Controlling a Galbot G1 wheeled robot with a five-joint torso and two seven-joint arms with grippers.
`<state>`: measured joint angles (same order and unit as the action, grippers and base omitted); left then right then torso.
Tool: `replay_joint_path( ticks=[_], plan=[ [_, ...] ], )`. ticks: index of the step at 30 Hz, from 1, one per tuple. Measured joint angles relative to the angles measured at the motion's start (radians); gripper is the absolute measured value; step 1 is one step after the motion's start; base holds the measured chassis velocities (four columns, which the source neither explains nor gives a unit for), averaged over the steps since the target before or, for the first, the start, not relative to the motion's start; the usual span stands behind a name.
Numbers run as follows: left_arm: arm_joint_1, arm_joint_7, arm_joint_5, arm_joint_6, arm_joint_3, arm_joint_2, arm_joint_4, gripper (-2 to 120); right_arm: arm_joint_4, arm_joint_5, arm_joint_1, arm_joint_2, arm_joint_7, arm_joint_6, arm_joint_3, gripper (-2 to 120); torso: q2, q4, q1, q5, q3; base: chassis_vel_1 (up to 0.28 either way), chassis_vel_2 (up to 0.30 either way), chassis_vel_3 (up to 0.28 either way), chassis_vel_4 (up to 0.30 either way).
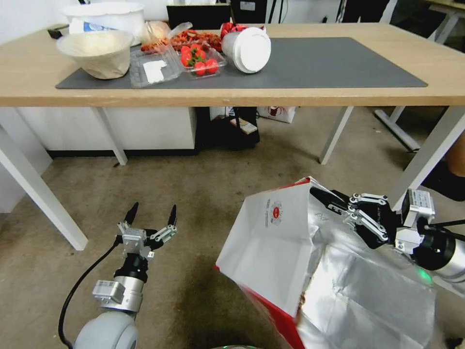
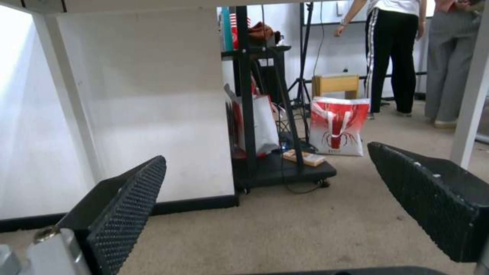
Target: Pick up the food delivery bag from the floor and place it on the table.
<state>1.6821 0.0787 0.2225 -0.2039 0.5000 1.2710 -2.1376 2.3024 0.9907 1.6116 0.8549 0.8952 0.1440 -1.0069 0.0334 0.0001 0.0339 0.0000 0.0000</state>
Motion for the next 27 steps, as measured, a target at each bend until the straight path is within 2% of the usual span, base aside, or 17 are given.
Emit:
replay_joint_path(
  ticks=[12,21,27],
  plan=[
    [0.010,-0.005,0.005,-0.014,-0.004,0.003,-0.002,100,0.008,0.000,0.012,0.000,0.019,0.002,-0.013,0,0.003,-0.0001,0.000,0.0000,0.001,0.000,0.000,0.000,0.000],
    [0.009,-0.005,0.006,-0.020,-0.001,0.000,-0.004,100,0.005,0.002,0.013,-0.004,0.042,0.004,-0.018,0,0.026,-0.0001,0.001,0.0000,0.023,0.000,0.000,0.000,0.000],
    [0.008,-0.004,0.006,-0.026,-0.001,0.002,0.000,100,0.001,0.002,0.011,-0.003,0.042,0.004,-0.018,0,0.053,0.0000,0.003,0.0000,0.048,0.000,0.000,0.000,0.000]
  ],
)
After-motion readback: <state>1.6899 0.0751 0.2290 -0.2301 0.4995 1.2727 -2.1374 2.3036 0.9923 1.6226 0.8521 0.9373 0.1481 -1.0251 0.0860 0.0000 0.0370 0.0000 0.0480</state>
